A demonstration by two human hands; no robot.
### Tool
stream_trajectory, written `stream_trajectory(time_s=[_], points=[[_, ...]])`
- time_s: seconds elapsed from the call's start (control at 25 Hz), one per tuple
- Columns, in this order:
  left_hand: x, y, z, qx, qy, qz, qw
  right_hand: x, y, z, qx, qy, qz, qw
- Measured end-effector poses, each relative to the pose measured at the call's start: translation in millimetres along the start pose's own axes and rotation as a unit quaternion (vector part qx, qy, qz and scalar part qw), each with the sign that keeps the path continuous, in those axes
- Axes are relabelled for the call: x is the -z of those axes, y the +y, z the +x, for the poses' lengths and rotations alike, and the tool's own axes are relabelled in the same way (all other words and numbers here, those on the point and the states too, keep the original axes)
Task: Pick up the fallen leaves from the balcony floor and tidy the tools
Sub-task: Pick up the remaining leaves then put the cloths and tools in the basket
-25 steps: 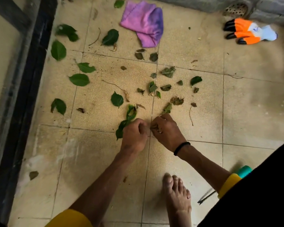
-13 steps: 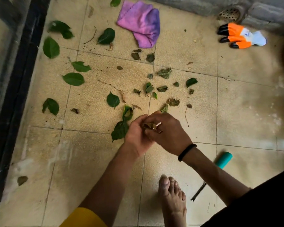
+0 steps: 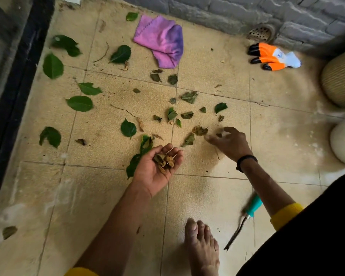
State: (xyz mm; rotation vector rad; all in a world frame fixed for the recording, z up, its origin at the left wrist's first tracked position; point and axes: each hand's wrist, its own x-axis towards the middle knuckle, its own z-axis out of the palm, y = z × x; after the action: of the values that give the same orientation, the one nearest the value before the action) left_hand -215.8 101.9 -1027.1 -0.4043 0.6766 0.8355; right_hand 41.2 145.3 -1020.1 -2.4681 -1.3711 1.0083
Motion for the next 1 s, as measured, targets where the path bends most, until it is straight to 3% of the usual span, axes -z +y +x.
stream_trajectory(time_s=[0.28, 0.44, 0.52, 0.6, 0.72, 0.84, 0.92, 1.0], points=[[6, 12, 1, -0.035, 0.032, 0.013, 0.999, -60, -31, 9, 0.167, -0.013, -0.090, 0.982], [7, 13, 4, -0.052, 0.052, 0.036, 0.997, -65, -35, 11, 0.242, 0.005, -0.065, 0.968], [7, 13, 5, -0.064, 0.061, 0.048, 0.995, -57, -38, 9, 0.225, 0.002, -0.025, 0.974], [6, 13, 8, -0.070, 0.068, 0.058, 0.994, -43, -46, 2, 0.146, -0.042, 0.094, 0.984], [0, 11, 12, -0.074, 0.078, 0.045, 0.993, -21, -73, -31, 0.111, -0.121, 0.259, 0.952], [-8, 7, 12, -0.075, 0.074, 0.040, 0.994, -21, -98, -72, 0.180, -0.190, 0.163, 0.951], [-15, 5, 8, -0.060, 0.056, 0.035, 0.996, -30, -108, -90, 0.234, -0.166, 0.047, 0.957], [-19, 5, 8, -0.041, 0.044, 0.027, 0.998, -29, -114, -95, 0.263, -0.121, 0.016, 0.957]])
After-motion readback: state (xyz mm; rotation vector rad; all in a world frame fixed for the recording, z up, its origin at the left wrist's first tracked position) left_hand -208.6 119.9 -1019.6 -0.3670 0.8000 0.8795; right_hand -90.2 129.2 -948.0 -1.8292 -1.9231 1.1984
